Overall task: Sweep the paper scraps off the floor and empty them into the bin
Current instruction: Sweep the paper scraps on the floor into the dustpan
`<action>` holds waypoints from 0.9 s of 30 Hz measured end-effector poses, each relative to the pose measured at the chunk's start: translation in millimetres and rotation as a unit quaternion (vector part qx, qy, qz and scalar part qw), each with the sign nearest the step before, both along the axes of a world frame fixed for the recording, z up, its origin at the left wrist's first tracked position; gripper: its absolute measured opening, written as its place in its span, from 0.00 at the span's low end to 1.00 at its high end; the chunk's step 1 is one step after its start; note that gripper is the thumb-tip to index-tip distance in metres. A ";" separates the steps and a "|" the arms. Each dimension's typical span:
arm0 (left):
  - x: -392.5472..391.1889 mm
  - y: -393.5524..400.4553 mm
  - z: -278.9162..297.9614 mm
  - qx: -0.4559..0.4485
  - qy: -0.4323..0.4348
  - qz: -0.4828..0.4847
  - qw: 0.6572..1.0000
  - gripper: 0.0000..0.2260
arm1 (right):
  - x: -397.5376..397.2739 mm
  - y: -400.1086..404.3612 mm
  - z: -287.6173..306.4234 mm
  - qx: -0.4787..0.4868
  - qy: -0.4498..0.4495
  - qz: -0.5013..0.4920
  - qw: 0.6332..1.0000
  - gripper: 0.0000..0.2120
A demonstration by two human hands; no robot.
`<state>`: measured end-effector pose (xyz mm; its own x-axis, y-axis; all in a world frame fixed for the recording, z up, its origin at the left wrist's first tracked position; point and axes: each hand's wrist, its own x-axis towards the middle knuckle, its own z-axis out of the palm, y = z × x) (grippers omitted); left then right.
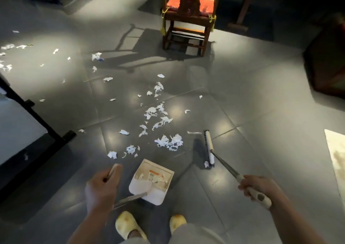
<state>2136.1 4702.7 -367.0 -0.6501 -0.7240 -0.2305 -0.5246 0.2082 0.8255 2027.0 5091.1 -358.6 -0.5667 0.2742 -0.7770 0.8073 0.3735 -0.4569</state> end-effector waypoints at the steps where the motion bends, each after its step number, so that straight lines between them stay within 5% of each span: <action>1: -2.0 -4.0 0.7 -0.004 0.002 -0.011 1.000 0.22 | 3.3 -2.7 -1.4 0.022 0.004 -0.008 1.000 0.05; 6: -13.3 -23.6 2.0 -0.008 -0.005 -0.044 0.999 0.22 | 22.5 -31.6 -4.2 0.069 -0.035 -0.005 0.997 0.03; 12: -27.4 -36.5 0.8 -0.013 -0.029 -0.078 0.996 0.21 | 37.1 -73.5 -5.6 0.011 -0.068 -0.002 0.998 0.03; 18: -38.9 -48.3 -1.3 -0.012 -0.044 -0.089 0.995 0.22 | 32.6 -60.3 11.8 -0.065 -0.060 -0.050 0.995 0.25; 27: -39.6 -40.8 12.1 0.007 -0.021 -0.079 0.997 0.15 | 7.6 -77.0 26.7 0.001 0.033 -0.008 0.999 0.14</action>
<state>2096.4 4661.8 -355.0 -0.7460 -0.6094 -0.2685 -0.5196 0.2805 0.8071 2034.6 5014.1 -331.9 -0.6117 0.2846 -0.7382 0.7816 0.3618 -0.5082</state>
